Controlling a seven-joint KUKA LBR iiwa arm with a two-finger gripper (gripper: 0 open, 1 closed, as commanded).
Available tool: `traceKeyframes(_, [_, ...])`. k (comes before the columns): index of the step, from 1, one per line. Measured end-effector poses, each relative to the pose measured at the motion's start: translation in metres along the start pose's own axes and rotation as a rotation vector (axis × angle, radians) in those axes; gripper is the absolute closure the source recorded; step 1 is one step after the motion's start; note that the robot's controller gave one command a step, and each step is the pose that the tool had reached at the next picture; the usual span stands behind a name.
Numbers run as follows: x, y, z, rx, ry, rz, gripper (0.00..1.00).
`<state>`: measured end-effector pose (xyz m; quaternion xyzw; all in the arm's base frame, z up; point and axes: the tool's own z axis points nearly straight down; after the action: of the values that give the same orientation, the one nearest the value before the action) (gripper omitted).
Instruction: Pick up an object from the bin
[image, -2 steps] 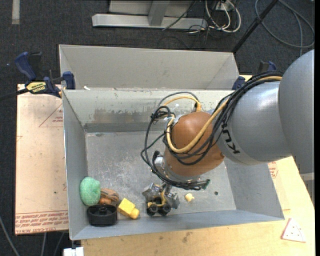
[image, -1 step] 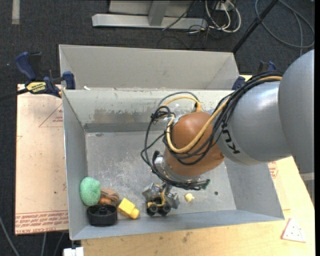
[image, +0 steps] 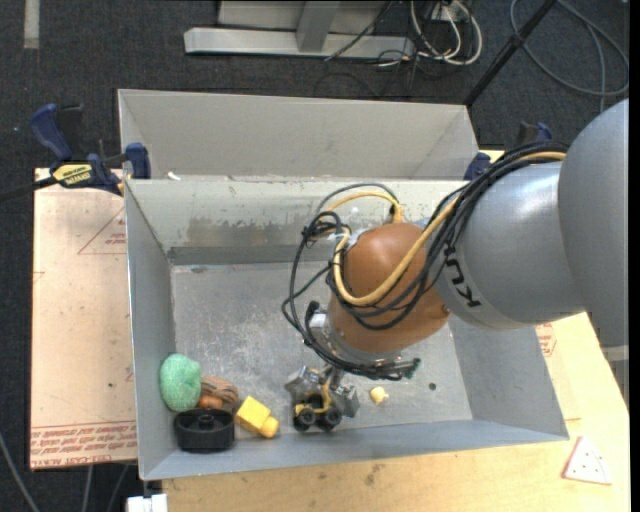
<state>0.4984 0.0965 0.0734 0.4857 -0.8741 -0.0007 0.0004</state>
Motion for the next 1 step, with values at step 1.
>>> traceKeyframes(1, [0.0003, 0.0014, -0.0072, -0.004, 0.001, 0.000, 1.00])
